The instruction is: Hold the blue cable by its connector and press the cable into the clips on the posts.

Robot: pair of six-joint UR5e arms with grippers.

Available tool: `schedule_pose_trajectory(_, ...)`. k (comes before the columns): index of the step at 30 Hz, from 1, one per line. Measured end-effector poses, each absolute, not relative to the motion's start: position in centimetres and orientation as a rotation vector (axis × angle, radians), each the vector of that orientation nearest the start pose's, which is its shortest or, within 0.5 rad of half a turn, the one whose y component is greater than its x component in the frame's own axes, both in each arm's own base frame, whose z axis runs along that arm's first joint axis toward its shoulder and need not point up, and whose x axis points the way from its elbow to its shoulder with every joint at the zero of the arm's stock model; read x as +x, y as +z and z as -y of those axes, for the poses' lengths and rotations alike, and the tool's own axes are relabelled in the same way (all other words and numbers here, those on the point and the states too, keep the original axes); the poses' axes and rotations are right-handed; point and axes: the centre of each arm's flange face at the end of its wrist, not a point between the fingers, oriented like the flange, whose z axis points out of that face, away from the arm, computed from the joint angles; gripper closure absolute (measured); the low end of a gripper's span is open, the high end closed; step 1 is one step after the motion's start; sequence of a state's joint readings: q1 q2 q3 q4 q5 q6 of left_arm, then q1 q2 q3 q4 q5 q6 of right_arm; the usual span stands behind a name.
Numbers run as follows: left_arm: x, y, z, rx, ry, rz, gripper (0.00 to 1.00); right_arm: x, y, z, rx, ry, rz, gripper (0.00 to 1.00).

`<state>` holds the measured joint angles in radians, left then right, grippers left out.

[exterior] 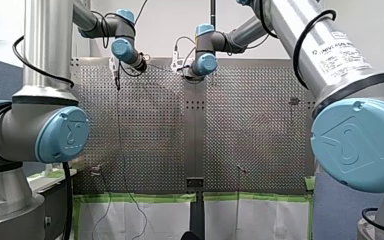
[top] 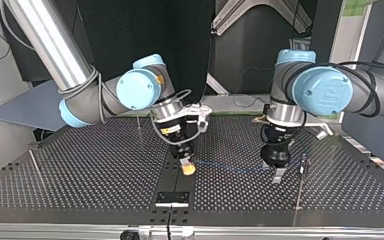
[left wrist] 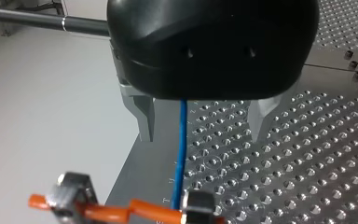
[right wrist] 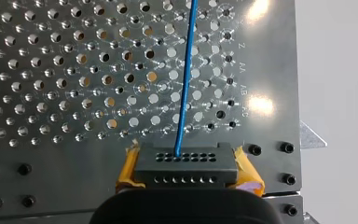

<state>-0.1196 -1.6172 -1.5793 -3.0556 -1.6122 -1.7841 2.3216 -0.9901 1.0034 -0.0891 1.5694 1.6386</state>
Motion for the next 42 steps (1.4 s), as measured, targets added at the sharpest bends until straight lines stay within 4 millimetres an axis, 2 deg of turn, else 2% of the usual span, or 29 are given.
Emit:
schedule_pose_trajectory(10,49.6,47.0,18.7,-0.107,-0.224,-1.537,0.0,59.6,42.1,44.6,1.655,1.837,0.787,1.0)
schedule_pose_trajectory(12,49.6,47.0,18.8,-0.103,-0.222,-1.538,0.04,59.6,42.0,44.6,1.655,1.836,0.787,1.0)
schedule_pose_trajectory(13,49.6,47.0,18.8,-0.101,-0.22,-1.538,0.13,59.6,42.0,44.6,1.656,1.836,0.787,1.0)
schedule_pose_trajectory(14,49.6,47.0,18.8,-0.099,-0.217,-1.538,0.3,59.6,42.0,44.6,1.656,1.836,0.787,1.0)
schedule_pose_trajectory(15,49.5,47.0,18.8,-0.097,-0.213,-1.539,0.3,59.6,42.0,44.6,1.656,1.836,0.787,1.0)
schedule_pose_trajectory(16,49.5,47.0,18.8,-0.095,-0.209,-1.539,0.41,59.6,42.0,44.6,1.657,1.836,0.787,1.0)
schedule_pose_trajectory(17,49.5,46.9,18.9,-0.092,-0.205,-1.54,0.59,59.6,42.0,44.6,1.657,1.836,0.787,1.0)
schedule_pose_trajectory(18,49.5,46.9,18.9,-0.088,-0.199,-1.54,0.59,59.6,42.0,44.6,1.657,1.835,0.787,1.0)
schedule_pose_trajectory(20,49.5,46.9,18.9,-0.085,-0.191,-1.541,0.85,59.6,42.0,44.6,1.657,1.835,0.787,1.0)
schedule_pose_trajectory(21,49.5,46.9,18.8,-0.087,-0.185,-1.542,0.85,59.6,42.0,44.6,1.657,1.836,0.787,1.0)
schedule_pose_trajectory(22,49.4,46.9,18.8,-0.088,-0.179,-1.542,1.0,59.6,42.0,44.6,1.656,1.836,0.787,1.0)
schedule_pose_trajectory(36,49.0,46.6,18.7,-0.056,-0.054,-1.566,1.0,59.5,41.8,44.6,1.662,1.828,0.785,1.0)
schedule_pose_trajectory(42,48.6,45.7,19.1,-0.048,-0.039,-1.58,1.0,59.4,40.9,44.4,1.678,1.813,0.791,1.0)
